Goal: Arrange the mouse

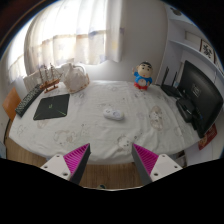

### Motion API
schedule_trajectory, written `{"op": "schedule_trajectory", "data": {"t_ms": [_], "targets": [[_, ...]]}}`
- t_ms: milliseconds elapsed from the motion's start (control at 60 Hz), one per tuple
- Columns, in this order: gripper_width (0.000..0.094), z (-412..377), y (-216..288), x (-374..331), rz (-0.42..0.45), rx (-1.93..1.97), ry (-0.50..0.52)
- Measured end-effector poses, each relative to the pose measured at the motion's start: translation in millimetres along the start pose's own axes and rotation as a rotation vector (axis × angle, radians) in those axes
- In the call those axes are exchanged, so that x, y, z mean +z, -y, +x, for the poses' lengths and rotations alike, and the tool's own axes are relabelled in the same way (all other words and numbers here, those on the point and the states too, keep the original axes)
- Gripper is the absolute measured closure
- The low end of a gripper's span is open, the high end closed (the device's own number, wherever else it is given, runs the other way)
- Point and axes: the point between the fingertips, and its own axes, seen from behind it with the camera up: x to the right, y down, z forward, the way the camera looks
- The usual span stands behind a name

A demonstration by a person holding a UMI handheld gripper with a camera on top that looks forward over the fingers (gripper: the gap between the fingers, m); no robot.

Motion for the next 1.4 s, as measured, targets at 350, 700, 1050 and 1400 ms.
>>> {"op": "schedule_trajectory", "data": {"t_ms": [350,700,1050,1400], "targets": [[0.0085,23,7,40,0.089,0.011,0.017],[0.0085,30,46,123,0.229,0.007,0.031],[0.0082,36,61,209,0.207,0.004,0.025],[0.008,39,95,263,0.204,0.0,0.022]]}}
